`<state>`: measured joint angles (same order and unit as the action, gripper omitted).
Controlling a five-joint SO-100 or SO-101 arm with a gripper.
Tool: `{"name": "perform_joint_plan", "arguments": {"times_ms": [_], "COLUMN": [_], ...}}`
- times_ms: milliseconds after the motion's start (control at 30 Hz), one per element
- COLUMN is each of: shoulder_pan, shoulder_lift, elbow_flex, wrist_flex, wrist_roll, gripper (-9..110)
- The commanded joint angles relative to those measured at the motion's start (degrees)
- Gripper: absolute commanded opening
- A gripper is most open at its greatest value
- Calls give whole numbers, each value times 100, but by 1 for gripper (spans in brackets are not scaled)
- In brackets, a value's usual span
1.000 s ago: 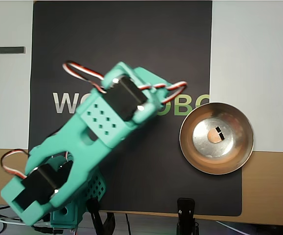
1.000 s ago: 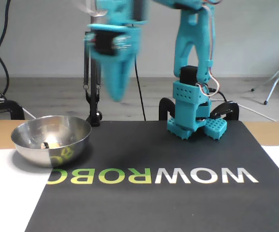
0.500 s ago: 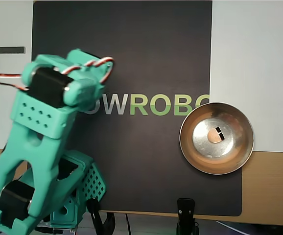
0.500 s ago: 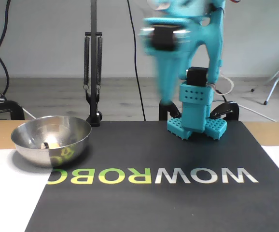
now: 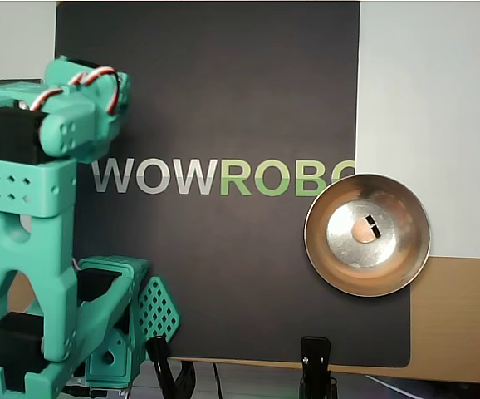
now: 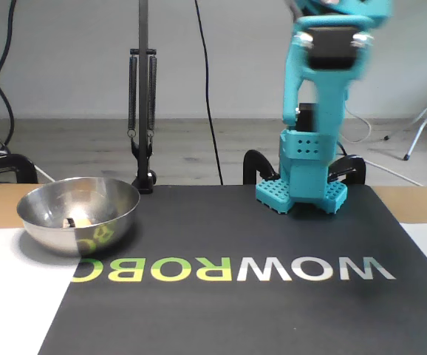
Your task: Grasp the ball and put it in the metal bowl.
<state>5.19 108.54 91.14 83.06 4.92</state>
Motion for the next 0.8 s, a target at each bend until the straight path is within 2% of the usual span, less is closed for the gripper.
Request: {"name": "perform_joint_plan", "arguments": {"times_ms": [0, 333, 767], "shoulder_pan": [-272, -650, -703], "shoulder_lift": [193, 615, 3006], "elbow_flex": [211, 1661, 4315], "wrist_flex": [-237, -1723, -3744], "wrist_roll": [114, 246, 202], "gripper": [0, 0, 0]}}
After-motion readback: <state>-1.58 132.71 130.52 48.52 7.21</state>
